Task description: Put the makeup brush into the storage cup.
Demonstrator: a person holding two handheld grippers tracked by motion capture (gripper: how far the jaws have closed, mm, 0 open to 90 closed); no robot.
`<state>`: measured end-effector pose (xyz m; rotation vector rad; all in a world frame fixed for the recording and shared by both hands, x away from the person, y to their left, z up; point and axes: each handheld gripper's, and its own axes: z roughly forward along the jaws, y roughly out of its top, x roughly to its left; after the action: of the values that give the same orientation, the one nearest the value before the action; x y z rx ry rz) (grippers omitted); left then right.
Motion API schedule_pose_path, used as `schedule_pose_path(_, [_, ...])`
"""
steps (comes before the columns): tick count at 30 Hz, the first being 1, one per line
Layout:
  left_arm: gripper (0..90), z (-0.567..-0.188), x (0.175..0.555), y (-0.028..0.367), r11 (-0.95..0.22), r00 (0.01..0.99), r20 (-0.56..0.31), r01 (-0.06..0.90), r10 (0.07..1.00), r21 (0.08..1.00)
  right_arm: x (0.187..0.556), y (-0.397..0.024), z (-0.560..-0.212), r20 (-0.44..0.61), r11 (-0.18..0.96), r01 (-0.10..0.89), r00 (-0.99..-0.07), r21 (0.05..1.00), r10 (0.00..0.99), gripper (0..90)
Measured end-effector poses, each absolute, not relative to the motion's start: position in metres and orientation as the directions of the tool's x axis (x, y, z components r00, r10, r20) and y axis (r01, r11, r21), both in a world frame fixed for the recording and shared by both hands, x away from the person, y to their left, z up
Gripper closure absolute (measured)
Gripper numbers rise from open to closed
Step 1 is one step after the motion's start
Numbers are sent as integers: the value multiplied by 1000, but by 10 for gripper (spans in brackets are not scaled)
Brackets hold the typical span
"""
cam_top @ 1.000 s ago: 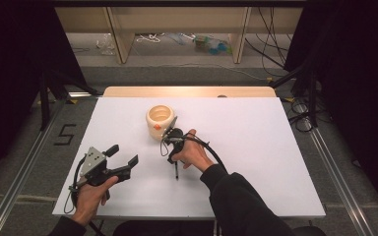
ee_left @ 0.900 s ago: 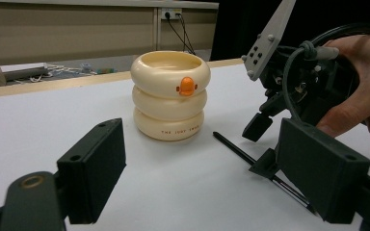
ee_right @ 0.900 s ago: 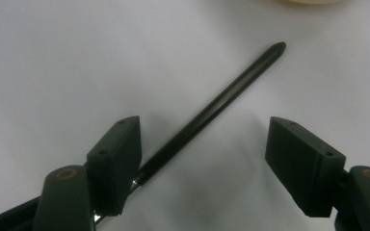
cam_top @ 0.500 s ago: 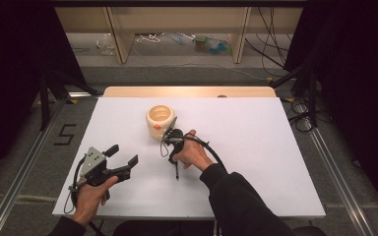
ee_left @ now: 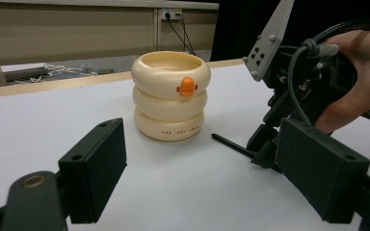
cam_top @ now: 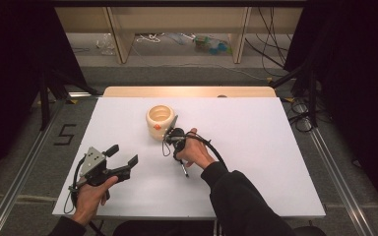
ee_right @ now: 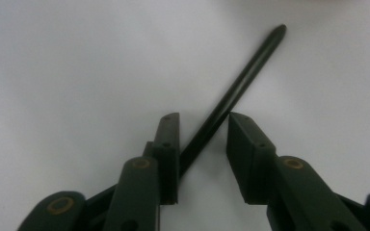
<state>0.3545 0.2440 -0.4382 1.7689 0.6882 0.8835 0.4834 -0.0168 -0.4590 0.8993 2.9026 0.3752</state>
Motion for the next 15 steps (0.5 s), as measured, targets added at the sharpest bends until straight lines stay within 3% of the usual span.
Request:
schedule_pose_path(8, [180,-438,355,244,-337,571,250,50,782,940,483,-18,-458,2,807,540,-831,240,556,782])
schedule_pose_path(15, [180,-438,355,244,-337,572,250,50,781,940,483,-18,-458,3,808,539,-833,237,554,810])
